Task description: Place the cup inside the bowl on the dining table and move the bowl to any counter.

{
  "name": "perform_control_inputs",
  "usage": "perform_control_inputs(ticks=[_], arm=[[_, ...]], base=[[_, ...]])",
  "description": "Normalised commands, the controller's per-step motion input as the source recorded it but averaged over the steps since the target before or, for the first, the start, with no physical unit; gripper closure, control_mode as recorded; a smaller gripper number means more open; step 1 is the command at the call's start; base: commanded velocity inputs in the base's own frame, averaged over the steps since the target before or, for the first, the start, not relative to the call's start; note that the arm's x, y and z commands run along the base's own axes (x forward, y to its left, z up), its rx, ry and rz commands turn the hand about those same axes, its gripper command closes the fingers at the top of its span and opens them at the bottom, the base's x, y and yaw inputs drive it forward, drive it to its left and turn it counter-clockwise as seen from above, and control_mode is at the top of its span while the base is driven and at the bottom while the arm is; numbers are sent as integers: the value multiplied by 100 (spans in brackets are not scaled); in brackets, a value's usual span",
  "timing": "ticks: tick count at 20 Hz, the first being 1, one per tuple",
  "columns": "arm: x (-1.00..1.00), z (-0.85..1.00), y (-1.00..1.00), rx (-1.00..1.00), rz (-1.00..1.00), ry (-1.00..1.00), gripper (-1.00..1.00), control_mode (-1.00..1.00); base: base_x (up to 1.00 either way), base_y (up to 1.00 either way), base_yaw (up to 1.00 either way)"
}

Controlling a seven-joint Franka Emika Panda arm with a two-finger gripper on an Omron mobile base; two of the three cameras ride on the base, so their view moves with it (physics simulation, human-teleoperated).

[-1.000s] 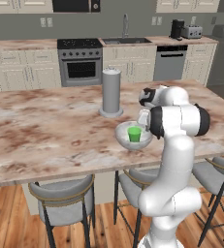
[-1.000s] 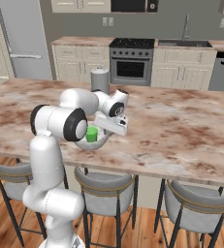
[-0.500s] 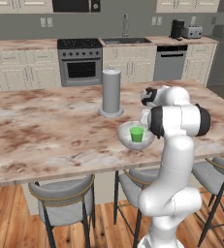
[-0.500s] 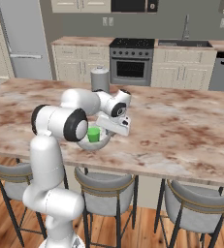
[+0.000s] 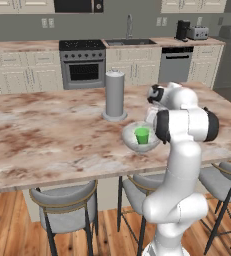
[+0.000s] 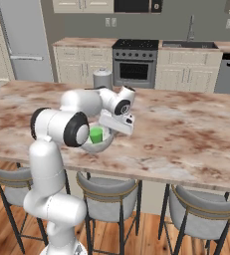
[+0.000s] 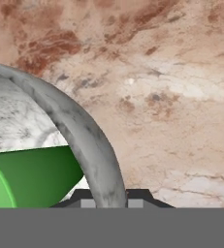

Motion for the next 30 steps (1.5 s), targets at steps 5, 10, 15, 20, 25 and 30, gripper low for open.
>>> perform_control_inputs(ticks=[5,10,15,20,25,30], arm=[[0,33,0,3,0,0,100,-100],[0,28,0,6,0,0,100,-100],[0,30,0,8,0,0,100,-100],[-5,36,0,8,-1,0,100,-100],[-24,38,0,4,-1,0,100,-100],[-34,27,0,0,-2,0,100,-100]], base=[[0,0,0],[0,0,0],[0,0,0],[0,0,0],[0,0,0],[0,0,0]])
